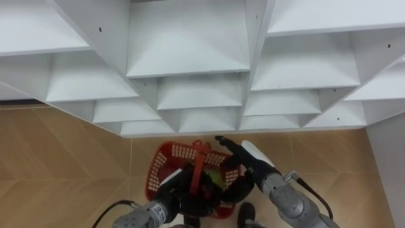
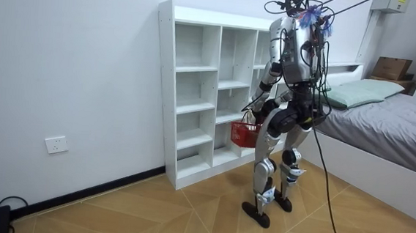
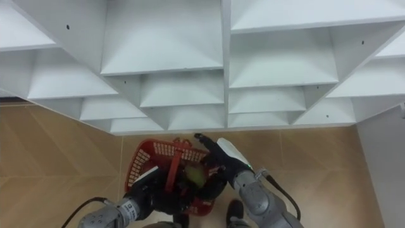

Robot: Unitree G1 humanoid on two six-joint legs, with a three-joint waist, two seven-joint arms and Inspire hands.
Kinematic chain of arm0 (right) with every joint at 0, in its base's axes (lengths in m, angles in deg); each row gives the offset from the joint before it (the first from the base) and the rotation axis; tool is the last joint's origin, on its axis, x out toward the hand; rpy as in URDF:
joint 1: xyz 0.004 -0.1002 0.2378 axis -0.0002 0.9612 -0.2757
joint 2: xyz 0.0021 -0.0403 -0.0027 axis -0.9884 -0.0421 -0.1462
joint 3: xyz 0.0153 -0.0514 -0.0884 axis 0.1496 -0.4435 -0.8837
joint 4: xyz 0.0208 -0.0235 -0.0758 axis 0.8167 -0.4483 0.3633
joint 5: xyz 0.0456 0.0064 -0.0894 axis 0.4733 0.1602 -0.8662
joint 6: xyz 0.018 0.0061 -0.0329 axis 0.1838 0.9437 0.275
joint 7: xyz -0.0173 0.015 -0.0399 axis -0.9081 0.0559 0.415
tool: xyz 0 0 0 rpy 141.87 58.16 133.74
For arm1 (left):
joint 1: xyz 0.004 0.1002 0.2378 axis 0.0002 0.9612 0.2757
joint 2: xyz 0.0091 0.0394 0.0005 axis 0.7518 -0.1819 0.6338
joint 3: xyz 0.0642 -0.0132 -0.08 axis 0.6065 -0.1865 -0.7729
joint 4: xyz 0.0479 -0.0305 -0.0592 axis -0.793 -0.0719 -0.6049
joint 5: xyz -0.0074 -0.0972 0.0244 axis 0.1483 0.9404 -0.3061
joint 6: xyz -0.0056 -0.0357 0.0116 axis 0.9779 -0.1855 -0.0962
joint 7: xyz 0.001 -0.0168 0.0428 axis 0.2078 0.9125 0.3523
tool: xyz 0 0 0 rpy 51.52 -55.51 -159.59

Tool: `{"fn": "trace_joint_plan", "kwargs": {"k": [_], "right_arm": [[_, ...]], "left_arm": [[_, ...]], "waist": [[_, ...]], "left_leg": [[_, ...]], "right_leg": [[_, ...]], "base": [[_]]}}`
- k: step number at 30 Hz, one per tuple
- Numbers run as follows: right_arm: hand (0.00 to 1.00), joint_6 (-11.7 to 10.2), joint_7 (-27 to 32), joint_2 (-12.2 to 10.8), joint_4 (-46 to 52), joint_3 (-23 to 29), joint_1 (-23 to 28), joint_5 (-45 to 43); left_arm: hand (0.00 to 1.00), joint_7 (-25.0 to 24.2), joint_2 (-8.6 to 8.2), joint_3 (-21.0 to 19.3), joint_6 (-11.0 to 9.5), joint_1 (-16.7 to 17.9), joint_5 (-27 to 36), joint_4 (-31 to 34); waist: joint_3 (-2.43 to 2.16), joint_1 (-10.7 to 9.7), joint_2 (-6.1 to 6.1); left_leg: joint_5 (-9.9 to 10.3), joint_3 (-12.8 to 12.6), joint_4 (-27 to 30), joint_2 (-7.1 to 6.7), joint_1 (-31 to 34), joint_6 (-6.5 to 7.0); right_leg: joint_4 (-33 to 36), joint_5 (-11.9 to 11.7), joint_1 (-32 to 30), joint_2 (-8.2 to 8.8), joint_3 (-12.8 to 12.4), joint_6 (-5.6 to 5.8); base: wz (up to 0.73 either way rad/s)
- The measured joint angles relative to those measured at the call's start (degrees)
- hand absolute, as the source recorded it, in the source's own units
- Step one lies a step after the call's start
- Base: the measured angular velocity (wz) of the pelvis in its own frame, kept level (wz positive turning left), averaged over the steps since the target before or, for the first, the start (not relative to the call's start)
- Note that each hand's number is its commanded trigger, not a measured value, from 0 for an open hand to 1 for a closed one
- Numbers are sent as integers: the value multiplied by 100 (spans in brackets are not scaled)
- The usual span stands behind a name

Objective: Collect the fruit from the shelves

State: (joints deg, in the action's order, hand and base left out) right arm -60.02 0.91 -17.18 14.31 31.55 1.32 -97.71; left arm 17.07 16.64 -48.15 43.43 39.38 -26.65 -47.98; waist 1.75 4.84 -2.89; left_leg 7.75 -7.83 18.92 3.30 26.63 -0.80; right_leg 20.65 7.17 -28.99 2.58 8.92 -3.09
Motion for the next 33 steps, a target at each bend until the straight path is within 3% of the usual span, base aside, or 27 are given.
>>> {"fn": "trace_joint_plan", "kwargs": {"k": [17, 33], "right_arm": [[0, 0, -12, 1, -1, 3, 1, 0], [0, -88, 35, 7, -275, -75, 192, 194]], "left_arm": [[100, 0, -68, 15, 0, 0, 0, -10], [100, 12, 26, -7, -12, 34, -32, -120]], "waist": [[-8, -19, -13], [-29, -112, 32]], "left_leg": [[-1, 5, 41, 0, -2, 1], [-2, -9, -14, -6, -261, 3]], "right_leg": [[26, -11, -1, 3, 3, -12], [-3, -8, 228, -5, -35, -4]], "base": [[0], [0]]}}
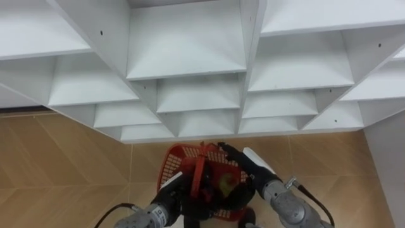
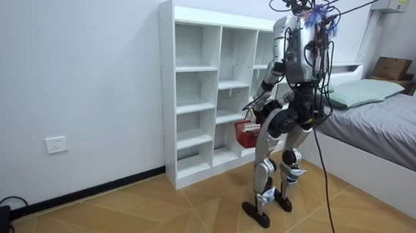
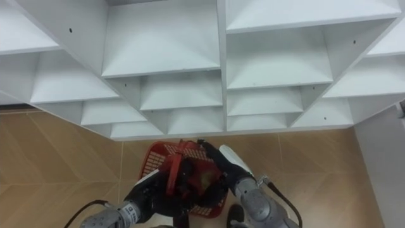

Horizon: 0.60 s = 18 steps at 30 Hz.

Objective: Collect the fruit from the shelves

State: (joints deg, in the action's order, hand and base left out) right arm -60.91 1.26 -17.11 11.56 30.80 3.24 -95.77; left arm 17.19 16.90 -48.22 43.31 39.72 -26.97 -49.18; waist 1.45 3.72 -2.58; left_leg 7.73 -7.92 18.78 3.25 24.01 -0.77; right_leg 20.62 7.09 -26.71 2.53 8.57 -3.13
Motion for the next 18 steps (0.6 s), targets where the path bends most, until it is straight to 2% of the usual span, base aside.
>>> {"fn": "trace_joint_plan", "kwargs": {"k": [1, 8, 10, 13, 18], "right_arm": [[0, -85, -2, 8, -119, 28, 3, 4], [0, -260, -55, 22, -386, 70, 154, 233], [0, -422, -48, 43, -522, 111, 218, 263], [0, -485, -49, 49, -687, 152, 357, 458], [0, -591, -46, 48, -853, 348, 445, 667]], "left_arm": [[100, 1, 15, -27, -6, 8, -61, -58], [100, 31, 47, -273, -16, 25, -451, -310], [100, 58, 58, -365, -128, 128, -495, -439], [100, 99, 154, -377, -150, 294, -556, -467], [100, 176, 167, -400, -183, 414, -565, -543]], "waist": [[0, -19, 2], [-22, -40, 51], [-41, -102, 54], [-82, -188, 98], [-82, -201, 98]], "left_leg": [[0, 6, -2, 0, -33, 0], [-27, 59, -124, 9, -264, 1], [-74, 112, -260, -5, -397, 2], [-89, 203, -327, -22, -480, 0], [-90, 223, -438, -39, -657, 0]], "right_leg": [[-10, -1, 40, 2, 17, 0], [-272, -74, 368, -27, 105, 17], [-440, -145, 574, -40, 188, 30], [-513, -143, 711, -32, 265, 42], [-619, -130, 904, -26, 315, 61]], "base": [[0], [4], [12], [22], [3]]}}
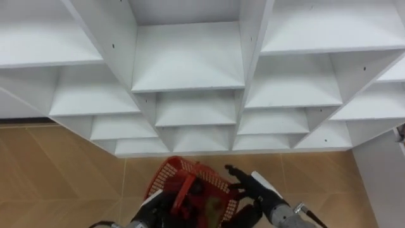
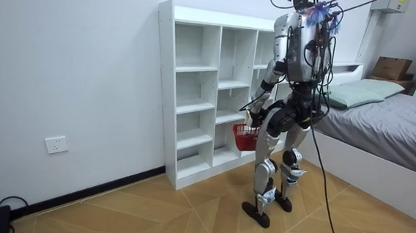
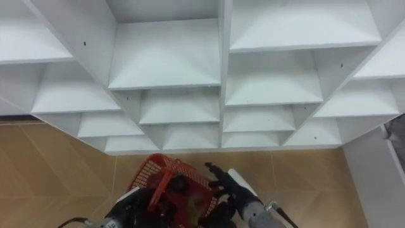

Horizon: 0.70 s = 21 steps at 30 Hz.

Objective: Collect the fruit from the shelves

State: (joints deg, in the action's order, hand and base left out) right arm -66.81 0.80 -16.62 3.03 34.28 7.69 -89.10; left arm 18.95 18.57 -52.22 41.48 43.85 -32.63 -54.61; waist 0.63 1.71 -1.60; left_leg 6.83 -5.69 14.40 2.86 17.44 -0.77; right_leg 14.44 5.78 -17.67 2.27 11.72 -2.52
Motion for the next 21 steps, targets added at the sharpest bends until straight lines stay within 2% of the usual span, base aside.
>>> {"fn": "trace_joint_plan", "kwargs": {"k": [3, 6, 7, 11, 13, 17, 20, 21], "right_arm": [[0, -12, 79, 19, -129, 231, 136, 226], [0, 3, 140, 131, -533, 535, 186, 257], [0, 7, 160, 162, -719, 631, 210, 254], [0, 19, 176, 149, -1217, 954, 375, 246], [0, 52, 181, 148, -1345, 1093, 479, 251], [0, 69, 214, 131, -1358, 1185, 678, 274], [0, 67, 204, 123, -1451, 1223, 725, 382], [0, 67, 175, 115, -1517, 1298, 732, 426]], "left_arm": [[100, 39, 28, -152, -37, 110, 3, -51], [100, 81, 112, -387, -97, 222, 8, -144], [100, 83, 127, -511, -146, 224, 8, -299], [100, 121, 131, -990, -171, 260, -7, -858], [100, 133, 129, -1152, -171, 354, -102, -898], [100, 228, 124, -1340, -171, 487, -92, -917], [100, 238, 116, -1382, -172, 539, -26, -921], [100, 236, 104, -1398, -173, 559, 42, -922]], "waist": [[0, -15, 4], [-2, -17, 24], [-1, -17, 48], [-41, -16, 176], [-42, -15, 191], [-31, 5, 172], [-6, 7, 120], [-14, 10, 109]], "left_leg": [[0, 11, -94, -13, -172, 0], [-4, 10, -190, -48, -329, 5], [-4, 6, -230, -57, -407, 6], [-3, 7, -269, -56, -529, 5], [-2, 7, -285, -58, -606, 5], [4, 9, -379, -59, -873, -1], [22, 8, -488, -64, -1119, -11], [35, 2, -500, -63, -1184, -16]], "right_leg": [[-88, 9, 175, 1, 20, 16], [-94, 50, 287, 8, 26, 45], [-95, 68, 344, 9, 15, 53], [-201, 83, 512, -2, -13, 65], [-282, 75, 631, -39, -9, 77], [-392, 84, 891, -58, -10, 88], [-400, 142, 1070, -66, -47, 102], [-399, 152, 1103, -68, -59, 103]], "base": [[3], [0], [0], [3], [5], [0], [-1], [-4]]}}
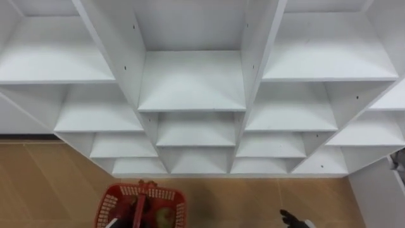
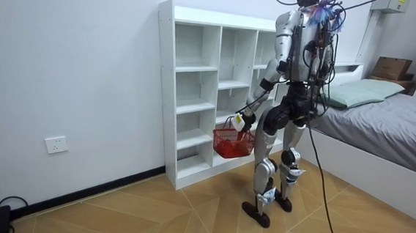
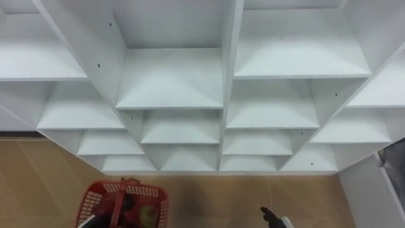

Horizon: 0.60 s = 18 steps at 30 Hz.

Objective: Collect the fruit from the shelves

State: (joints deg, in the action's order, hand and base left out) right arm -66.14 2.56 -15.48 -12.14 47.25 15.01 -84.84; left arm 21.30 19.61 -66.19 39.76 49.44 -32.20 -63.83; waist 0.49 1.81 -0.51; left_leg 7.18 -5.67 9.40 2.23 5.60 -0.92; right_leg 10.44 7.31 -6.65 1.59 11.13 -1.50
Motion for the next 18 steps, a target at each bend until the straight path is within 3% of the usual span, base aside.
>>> {"fn": "trace_joint_plan", "kwargs": {"k": [13, 18], "right_arm": [[0, 5, -197, -5, -300, 688, 344, 706], [0, 158, -188, -7, -303, 822, 444, 791]], "left_arm": [[100, -15, -101, -624, -3, 282, 17, -210], [100, -9, -105, -910, 3, 370, 35, -249]], "waist": [[-33, -9, 62], [-21, -3, 48]], "left_leg": [[34, -41, -75, 9, -377, -14], [139, -52, -78, 18, -683, -28]], "right_leg": [[-76, 11, 366, -27, -17, 6], [-81, 106, 639, -45, -59, 29]], "base": [[0], [-2]]}}
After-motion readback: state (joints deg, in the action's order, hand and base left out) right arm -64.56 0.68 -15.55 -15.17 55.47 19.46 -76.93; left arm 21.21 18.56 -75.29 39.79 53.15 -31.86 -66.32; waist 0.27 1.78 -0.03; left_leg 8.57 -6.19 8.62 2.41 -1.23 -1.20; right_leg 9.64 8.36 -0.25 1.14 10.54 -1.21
